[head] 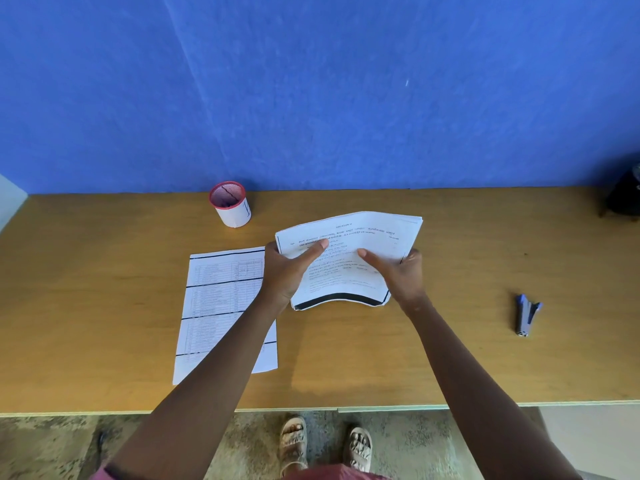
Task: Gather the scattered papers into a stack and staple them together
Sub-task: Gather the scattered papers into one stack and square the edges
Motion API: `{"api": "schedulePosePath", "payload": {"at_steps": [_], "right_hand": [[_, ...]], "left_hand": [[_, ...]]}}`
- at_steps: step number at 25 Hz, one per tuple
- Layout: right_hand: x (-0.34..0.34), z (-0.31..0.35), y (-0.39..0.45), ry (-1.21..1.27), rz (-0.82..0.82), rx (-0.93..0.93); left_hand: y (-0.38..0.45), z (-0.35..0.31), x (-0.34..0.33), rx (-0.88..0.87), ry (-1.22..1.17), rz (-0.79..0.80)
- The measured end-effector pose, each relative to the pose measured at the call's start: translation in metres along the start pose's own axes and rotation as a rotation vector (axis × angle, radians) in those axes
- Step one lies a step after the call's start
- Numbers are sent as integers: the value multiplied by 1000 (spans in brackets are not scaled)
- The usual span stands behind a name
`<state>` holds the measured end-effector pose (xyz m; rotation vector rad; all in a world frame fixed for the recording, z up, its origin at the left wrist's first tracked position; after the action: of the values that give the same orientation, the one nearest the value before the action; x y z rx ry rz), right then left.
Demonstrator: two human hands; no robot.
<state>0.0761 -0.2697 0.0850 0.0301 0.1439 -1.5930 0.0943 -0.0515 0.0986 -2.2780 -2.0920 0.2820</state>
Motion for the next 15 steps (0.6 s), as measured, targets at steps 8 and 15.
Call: {"api": "schedulePosePath", "payload": {"at_steps": [8,15], "right_hand": [[4,-21,0,-8,6,-91],[5,-44,1,-19,12,-199]], "left_hand": [[1,22,4,73,-6,-41],[2,51,7,160,23,-11]]}}
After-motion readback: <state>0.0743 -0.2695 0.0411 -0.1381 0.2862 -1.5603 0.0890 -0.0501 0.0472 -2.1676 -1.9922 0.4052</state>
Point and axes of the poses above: each hand's wrist, its own y-axis towards the middle knuckle, its own x-axis out of the back of the hand, z = x × y, the point moved 5 cm from there along y, towards the middle knuckle, and after that the axes turned 11 degrees about z, right-handed, at the moved point
